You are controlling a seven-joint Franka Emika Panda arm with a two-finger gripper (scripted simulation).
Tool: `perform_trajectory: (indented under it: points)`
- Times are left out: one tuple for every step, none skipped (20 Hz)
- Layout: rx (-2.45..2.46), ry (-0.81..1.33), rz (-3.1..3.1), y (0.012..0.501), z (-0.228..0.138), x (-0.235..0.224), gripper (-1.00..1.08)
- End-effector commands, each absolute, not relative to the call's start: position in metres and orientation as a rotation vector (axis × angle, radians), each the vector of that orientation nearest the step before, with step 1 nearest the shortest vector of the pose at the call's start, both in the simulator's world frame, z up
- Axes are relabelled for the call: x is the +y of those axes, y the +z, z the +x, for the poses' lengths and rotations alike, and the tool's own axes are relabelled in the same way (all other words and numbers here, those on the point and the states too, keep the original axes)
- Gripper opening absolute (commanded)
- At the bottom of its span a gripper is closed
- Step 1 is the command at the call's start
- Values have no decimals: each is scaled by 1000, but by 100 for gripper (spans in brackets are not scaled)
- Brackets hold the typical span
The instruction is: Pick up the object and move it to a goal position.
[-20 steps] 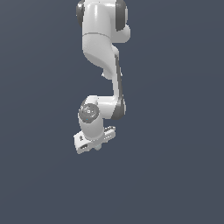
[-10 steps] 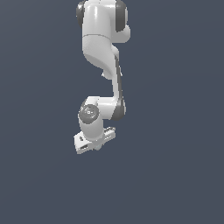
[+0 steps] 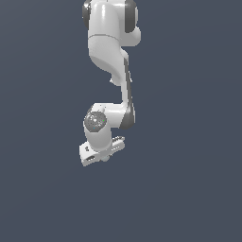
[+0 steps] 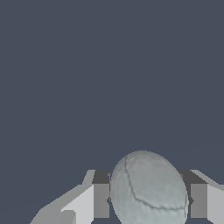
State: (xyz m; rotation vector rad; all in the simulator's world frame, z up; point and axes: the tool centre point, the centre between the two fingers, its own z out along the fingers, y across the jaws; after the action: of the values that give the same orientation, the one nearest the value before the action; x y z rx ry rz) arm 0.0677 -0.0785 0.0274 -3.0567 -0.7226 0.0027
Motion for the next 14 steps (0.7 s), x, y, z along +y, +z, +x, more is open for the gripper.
perform_trajectory:
  points:
    - [-722,0,-3057,37,68,-81,-100]
    - [-722,0,-3057,42,68,-82,-100]
    - [-722,0,-3057,47,68,-83,-100]
    - [-723,1,-3057,54,68,-84,-100]
    - [-723,1,-3057,61,68,-86,-100]
    - [-723,1,-3057,69,68,-88,-100]
    - [-723,1,-3057,77,68,-90,-100]
    - [-723,1,-3057,86,69,-92,-100]
    - [-723,1,-3057,96,69,-95,-100]
    - [-723,1,-3057,106,69,-97,-100]
    - [-723,1,-3057,117,69,-100,-100]
    - [-723,1,-3057,128,69,-102,-100]
    - [-723,1,-3057,139,69,-105,-100]
    - [-723,1,-3057,151,69,-108,-100]
